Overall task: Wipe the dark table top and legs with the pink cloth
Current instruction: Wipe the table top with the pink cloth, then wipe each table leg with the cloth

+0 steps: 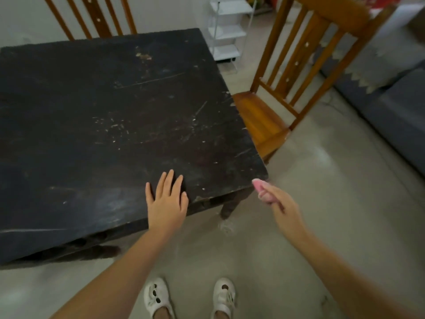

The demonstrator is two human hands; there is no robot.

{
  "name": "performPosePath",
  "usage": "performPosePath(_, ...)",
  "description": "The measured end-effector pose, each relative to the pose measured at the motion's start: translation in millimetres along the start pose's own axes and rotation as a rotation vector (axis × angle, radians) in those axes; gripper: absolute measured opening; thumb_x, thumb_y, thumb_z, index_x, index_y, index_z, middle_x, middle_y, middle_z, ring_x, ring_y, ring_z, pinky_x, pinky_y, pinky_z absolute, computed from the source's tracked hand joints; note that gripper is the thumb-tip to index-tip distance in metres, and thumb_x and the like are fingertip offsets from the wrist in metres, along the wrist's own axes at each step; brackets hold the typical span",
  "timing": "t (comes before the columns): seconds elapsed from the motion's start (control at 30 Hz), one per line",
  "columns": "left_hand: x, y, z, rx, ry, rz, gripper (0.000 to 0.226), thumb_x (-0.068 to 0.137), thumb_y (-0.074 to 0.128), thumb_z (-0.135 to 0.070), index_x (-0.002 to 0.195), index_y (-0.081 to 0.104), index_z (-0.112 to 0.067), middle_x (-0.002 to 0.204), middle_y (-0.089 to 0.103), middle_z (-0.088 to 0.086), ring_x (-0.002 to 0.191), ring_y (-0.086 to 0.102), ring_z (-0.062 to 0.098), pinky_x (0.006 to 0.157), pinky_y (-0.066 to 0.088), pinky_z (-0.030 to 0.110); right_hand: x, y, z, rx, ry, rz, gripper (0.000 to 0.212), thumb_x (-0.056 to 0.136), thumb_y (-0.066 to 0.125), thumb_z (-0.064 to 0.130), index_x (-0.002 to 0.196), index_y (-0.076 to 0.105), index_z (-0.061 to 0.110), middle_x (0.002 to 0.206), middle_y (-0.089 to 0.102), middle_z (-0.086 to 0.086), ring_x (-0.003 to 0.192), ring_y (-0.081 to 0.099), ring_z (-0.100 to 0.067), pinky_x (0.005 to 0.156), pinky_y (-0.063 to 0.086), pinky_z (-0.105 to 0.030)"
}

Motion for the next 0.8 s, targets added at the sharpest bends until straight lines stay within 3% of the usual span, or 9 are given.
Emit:
performPosePath(0.1, -18, 0, -40, -0.109, 0.205, -0.032, 0.046, 0.088, 0.033, -0.032, 0.12, 0.058, -0.012, 0.133, 0.053, 0.007, 0.128, 0.036, 0.018, 0.108, 0.017, 0.051, -31, -18, -58, 0.545, 0.459, -0.228, 0.02, 0.097, 0.046, 0.006, 0.105, 0.062, -0.002, 0.089, 0.06, -0.018, 0.083, 0.063, -0.011, 0.079, 0.051, -0.025)
performPosePath(0.17, -41, 11, -68, -0.174, 0.414, 0.01, 0.043, 0.087, 0.037, -0.03, 0.122, 0.057, -0.013, 0.135, 0.051, 0.005, 0.129, 0.035, 0.016, 0.109, 0.015, 0.05, -57, -12, -77, 0.808, 0.594, -0.386, 0.019, 0.098, 0.046, 0.014, 0.091, 0.062, 0.007, 0.082, 0.058, -0.013, 0.081, 0.059, -0.021, 0.078, 0.05, -0.035)
performPosePath(0.27, -77, 47, -88, -0.262, 0.681, 0.135, 0.041, 0.085, 0.041, -0.027, 0.124, 0.05, -0.018, 0.134, 0.052, 0.002, 0.128, 0.037, 0.014, 0.11, 0.019, 0.04, -90, 3, -106, 0.976, 0.698, -0.604, 0.035, 0.102, 0.036, 0.017, 0.084, 0.064, 0.023, 0.08, 0.062, -0.003, 0.072, 0.064, -0.012, 0.07, 0.056, -0.029)
performPosePath(0.37, -83, 111, -77, -0.336, 0.602, 0.333, 0.04, 0.085, 0.039, -0.03, 0.124, 0.045, -0.026, 0.125, 0.059, -0.005, 0.119, 0.044, 0.007, 0.105, 0.02, 0.02, -104, 29, -144, 1.108, 0.69, -0.698, 0.049, 0.104, 0.03, 0.024, 0.07, 0.065, 0.023, 0.068, 0.057, -0.001, 0.057, 0.062, -0.006, 0.057, 0.056, -0.02)
performPosePath(0.47, -61, 180, -63, -0.463, 0.367, 0.377, 0.047, 0.09, 0.031, -0.038, 0.135, 0.039, -0.025, 0.131, 0.042, -0.016, 0.122, 0.036, -0.002, 0.1, 0.013, 0.007, -105, 48, -188, 1.018, 0.627, -0.69, 0.024, 0.084, 0.064, 0.048, 0.098, 0.069, 0.03, 0.101, 0.067, 0.001, 0.09, 0.068, -0.01, 0.082, 0.056, -0.03)
performPosePath(0.53, -45, 233, -58, -0.559, 0.22, 0.368, 0.055, 0.09, 0.031, -0.046, 0.138, 0.036, -0.021, 0.138, 0.039, -0.01, 0.126, 0.035, 0.004, 0.099, 0.02, 0.012, -99, 62, -230, 1.012, 0.581, -0.681, 0.041, 0.079, 0.07, 0.047, 0.112, 0.064, 0.025, 0.111, 0.068, -0.001, 0.1, 0.067, -0.016, 0.087, 0.055, -0.034)
performPosePath(0.6, -29, 282, -55, -0.635, 0.137, 0.352, 0.05, 0.094, 0.037, -0.039, 0.14, 0.033, -0.019, 0.144, 0.038, 0.001, 0.13, 0.036, 0.013, 0.098, 0.025, 0.018, -84, 79, -269, 1.067, 0.478, -0.653, 0.035, 0.073, 0.079, 0.043, 0.096, 0.065, 0.02, 0.091, 0.067, -0.007, 0.08, 0.067, -0.018, 0.074, 0.057, -0.03)
performPosePath(0.7, -5, 334, -60, -0.716, 0.198, 0.273, 0.054, 0.093, 0.036, -0.039, 0.143, 0.026, -0.019, 0.148, 0.031, 0.002, 0.132, 0.029, 0.007, 0.101, 0.02, 0.018, -66, 102, -319, 1.093, 0.41, -0.633, 0.018, 0.085, 0.065, 0.038, 0.091, 0.066, 0.021, 0.1, 0.063, -0.007, 0.088, 0.062, -0.02, 0.086, 0.049, -0.036)
performPosePath(0.8, 20, 359, -70, -0.915, 0.312, 0.184, 0.052, 0.093, 0.036, -0.048, 0.14, 0.023, -0.032, 0.15, 0.026, -0.007, 0.132, 0.022, -0.001, 0.111, 0.026, 0.031, -50, 111, -360, 0.91, 0.382, -0.676, 0.052, 0.074, 0.07, 0.047, 0.118, 0.061, 0.02, 0.109, 0.069, -0.004, 0.093, 0.067, -0.019, 0.075, 0.053, -0.028)
Point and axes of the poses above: each hand's wrist, its own x-axis towards the middle knuckle, its own y-axis out of the palm, z = x × y, the point moved 9 cm from there along x, towards the middle knuckle
